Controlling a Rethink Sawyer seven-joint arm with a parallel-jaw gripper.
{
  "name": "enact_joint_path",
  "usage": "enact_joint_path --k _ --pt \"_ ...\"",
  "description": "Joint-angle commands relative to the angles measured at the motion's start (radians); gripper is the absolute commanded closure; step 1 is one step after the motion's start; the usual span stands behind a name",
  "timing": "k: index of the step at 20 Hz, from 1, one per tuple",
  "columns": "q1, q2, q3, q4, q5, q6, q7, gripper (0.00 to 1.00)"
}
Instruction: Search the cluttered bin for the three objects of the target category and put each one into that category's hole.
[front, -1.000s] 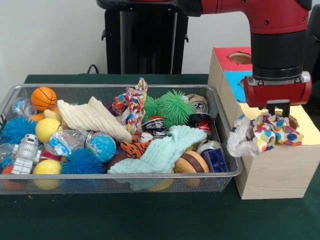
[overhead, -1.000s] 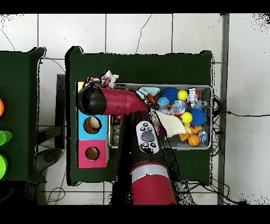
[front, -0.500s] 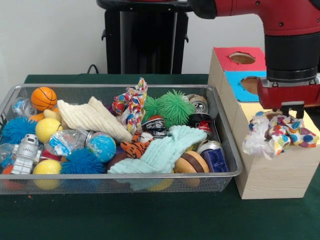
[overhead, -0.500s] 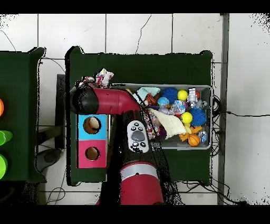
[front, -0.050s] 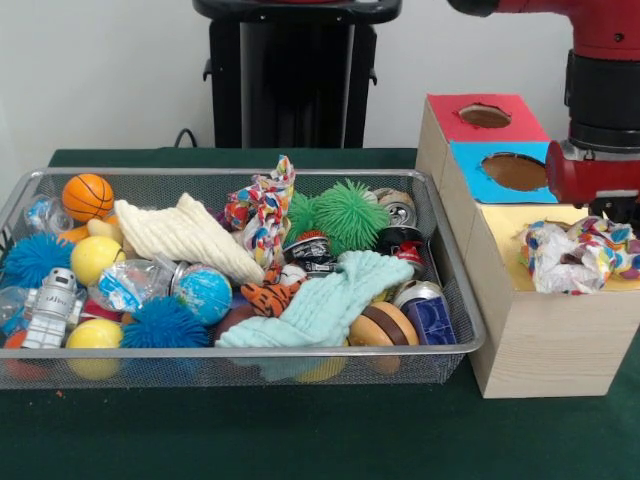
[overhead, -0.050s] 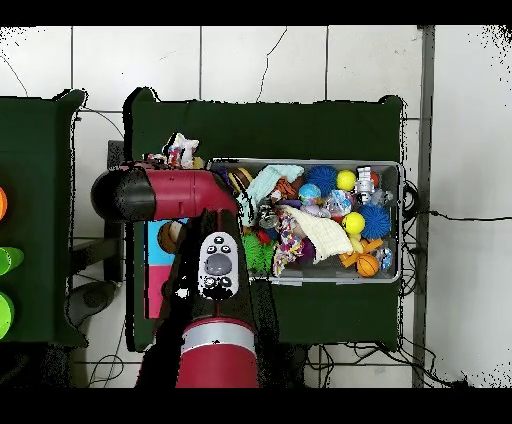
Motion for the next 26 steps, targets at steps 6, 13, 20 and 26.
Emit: enact_joint_path --k 6,13,20,26 --pt "0.138 0.204 -0.214 -0.028 -0.135 0.119 0.137 1.0" --pt "0.155 0.234 -0.253 -0.055 -0.134 0.155 0.119 1.0" --pt "0.165 0.234 -0.284 -0.072 -0.148 0.225 0.062 1.0" --pt "0.126 0.188 -0.253 -0.033 -0.139 0.221 0.008 1.0"
